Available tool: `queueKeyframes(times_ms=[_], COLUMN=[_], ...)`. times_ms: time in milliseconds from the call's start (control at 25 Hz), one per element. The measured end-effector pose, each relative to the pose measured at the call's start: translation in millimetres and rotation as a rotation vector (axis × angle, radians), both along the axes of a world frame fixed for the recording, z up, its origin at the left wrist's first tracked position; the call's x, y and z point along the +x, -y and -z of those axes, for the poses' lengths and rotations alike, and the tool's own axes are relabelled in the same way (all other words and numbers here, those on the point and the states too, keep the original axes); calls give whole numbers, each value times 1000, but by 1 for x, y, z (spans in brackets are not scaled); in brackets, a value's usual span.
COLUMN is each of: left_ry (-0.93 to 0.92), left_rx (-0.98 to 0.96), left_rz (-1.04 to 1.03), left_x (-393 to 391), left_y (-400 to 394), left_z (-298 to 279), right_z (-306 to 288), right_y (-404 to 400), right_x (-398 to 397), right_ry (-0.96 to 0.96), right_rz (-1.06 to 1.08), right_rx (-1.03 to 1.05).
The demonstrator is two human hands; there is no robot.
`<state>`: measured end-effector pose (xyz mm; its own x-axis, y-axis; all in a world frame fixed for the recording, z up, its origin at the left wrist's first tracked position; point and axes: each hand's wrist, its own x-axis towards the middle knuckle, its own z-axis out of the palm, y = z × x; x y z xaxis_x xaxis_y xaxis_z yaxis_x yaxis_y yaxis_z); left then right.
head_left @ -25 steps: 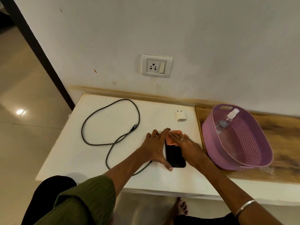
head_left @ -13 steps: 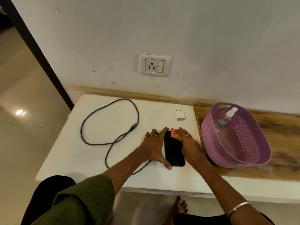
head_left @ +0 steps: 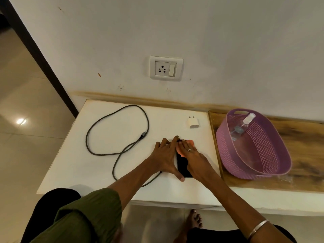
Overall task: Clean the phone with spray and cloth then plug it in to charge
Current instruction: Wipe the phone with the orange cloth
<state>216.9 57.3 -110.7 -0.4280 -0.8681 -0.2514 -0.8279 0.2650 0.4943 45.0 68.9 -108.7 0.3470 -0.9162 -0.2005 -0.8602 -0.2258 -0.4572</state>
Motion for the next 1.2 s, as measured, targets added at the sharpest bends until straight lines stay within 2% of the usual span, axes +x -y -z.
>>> queueKeyframes(times_ms=[120, 280, 480, 640, 800, 1040, 1200], left_ry=[11, -4, -7, -6, -5, 13, 7], left_rx=[9, 11, 2, 8, 10, 10, 17], left_rz=[-6, -12, -18, -16, -12, -14, -20], left_x=[0, 1, 2, 1, 1, 0, 0], left_y=[-1, 0, 0, -1, -1, -2, -2], left_z=[0, -1, 0, 1, -1, -4, -5], right_z=[9, 6, -2, -1, 3, 12, 12], right_y=[-5, 1, 12, 2, -4, -14, -3], right_x=[4, -20, -45, -34, -23, -20, -41], right_ry=[-162, -211, -242, -24, -132, -73, -228], right_rz=[-191, -263, -24, 25, -89, -308, -378], right_rx=[-78, -104, -39, 6, -29, -158, -108])
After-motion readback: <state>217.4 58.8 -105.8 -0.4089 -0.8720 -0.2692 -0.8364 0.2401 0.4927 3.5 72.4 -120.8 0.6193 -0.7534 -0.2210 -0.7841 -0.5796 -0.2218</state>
